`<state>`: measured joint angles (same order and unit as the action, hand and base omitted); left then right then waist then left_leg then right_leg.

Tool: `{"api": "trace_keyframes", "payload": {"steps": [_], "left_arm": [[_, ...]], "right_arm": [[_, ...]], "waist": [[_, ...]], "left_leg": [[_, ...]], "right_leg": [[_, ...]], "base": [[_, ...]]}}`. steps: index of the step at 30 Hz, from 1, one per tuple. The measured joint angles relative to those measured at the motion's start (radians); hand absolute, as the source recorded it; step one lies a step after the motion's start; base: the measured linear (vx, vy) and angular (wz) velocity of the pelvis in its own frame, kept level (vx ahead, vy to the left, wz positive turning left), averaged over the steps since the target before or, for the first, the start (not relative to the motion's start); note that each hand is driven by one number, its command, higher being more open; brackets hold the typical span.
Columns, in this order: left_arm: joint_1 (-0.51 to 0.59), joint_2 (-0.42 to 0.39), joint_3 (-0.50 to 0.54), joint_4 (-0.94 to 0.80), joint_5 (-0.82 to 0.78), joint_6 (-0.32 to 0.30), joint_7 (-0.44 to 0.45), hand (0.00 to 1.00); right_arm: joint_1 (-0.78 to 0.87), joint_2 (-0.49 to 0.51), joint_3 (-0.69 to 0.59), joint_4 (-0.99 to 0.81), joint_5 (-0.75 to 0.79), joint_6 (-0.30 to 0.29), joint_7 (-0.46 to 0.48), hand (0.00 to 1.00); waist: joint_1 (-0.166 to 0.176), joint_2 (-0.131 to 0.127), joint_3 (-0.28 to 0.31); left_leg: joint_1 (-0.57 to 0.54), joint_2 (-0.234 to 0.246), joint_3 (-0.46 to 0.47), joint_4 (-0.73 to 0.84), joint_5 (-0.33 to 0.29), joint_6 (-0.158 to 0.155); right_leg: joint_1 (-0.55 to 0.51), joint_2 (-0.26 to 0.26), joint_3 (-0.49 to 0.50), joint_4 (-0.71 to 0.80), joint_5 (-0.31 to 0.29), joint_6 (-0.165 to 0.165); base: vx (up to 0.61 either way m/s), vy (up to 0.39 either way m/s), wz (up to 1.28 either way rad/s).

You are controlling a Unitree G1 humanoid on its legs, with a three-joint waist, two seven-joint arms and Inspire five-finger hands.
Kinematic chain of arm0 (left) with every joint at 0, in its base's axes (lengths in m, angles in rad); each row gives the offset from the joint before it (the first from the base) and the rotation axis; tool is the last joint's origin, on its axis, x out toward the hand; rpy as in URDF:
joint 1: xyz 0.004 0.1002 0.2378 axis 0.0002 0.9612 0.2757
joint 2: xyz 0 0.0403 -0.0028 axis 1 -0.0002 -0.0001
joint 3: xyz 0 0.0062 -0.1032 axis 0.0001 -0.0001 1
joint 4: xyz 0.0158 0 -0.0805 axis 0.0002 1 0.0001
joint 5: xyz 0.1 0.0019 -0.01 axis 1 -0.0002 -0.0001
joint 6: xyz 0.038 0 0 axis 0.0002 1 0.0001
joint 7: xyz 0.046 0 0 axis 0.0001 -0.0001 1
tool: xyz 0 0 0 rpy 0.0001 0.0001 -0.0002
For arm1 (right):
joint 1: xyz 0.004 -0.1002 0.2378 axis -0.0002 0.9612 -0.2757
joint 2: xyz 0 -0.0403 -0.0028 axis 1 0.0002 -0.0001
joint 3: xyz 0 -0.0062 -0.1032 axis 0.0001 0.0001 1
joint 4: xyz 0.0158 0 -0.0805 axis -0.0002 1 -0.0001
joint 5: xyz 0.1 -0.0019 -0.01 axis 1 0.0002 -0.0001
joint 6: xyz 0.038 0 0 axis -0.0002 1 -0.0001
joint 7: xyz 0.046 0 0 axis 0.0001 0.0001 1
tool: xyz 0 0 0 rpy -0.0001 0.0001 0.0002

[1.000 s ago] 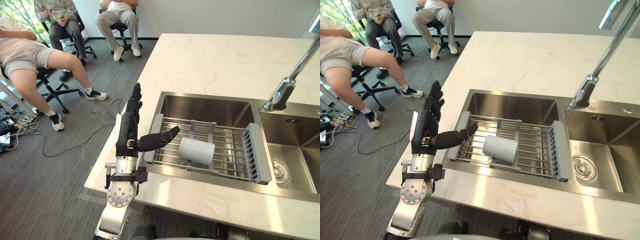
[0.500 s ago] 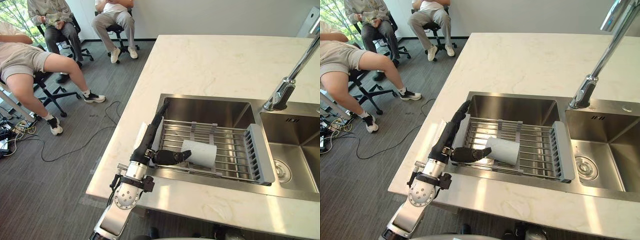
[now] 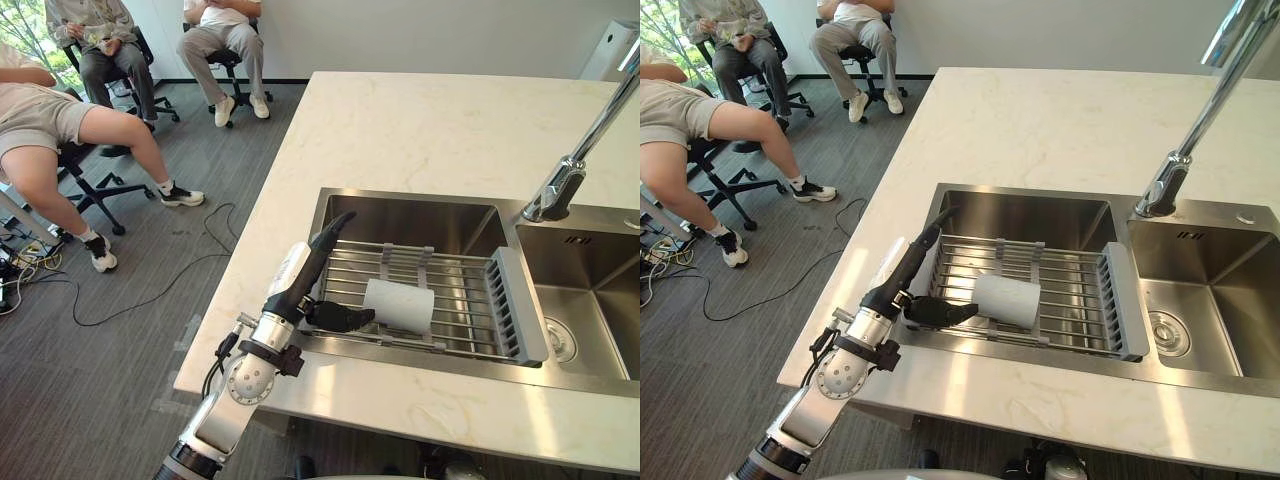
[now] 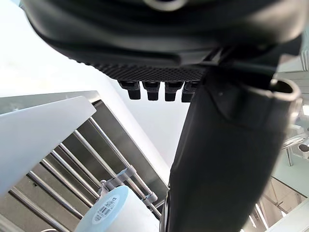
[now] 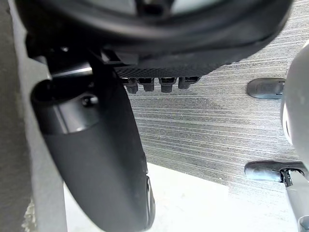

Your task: Walk over to the sink, pick up the cup, carry it to the dishwasher, place the cup inside the dishwasher, then close the dishwasher door

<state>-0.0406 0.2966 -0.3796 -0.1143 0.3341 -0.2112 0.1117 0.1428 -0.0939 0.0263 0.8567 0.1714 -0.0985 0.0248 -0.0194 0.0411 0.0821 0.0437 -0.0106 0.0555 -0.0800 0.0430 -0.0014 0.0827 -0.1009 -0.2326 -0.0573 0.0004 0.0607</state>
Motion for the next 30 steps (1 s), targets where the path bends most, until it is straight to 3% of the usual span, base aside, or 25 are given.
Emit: {"api": "trace_keyframes", "payload": {"steps": [20,30], "left_arm": [[-0.116,0.02,-0.071,0.129,0.16,0.043,-0.004,1.0],[-0.171,0.032,-0.133,0.161,0.22,0.051,-0.005,1.0]], "right_arm": [[-0.009,-0.002,0.001,-0.003,0.0,0.001,0.009,1.0],[-0.008,-0.013,0.002,-0.004,0.001,0.001,0.009,1.0]], "waist": [[-0.05,0.003,0.001],[-0.055,0.013,0.008]], "left_leg": [[-0.003,-0.008,0.006,-0.006,0.004,0.003],[-0.003,-0.008,0.006,-0.006,0.004,0.003]], "right_leg": [[0.0,-0.005,0.005,-0.028,0.019,0.004],[0.0,-0.005,0.004,-0.028,0.018,0.004]], "base": [[0.0,0.001,-0.01],[0.0,0.0,0.0]]}}
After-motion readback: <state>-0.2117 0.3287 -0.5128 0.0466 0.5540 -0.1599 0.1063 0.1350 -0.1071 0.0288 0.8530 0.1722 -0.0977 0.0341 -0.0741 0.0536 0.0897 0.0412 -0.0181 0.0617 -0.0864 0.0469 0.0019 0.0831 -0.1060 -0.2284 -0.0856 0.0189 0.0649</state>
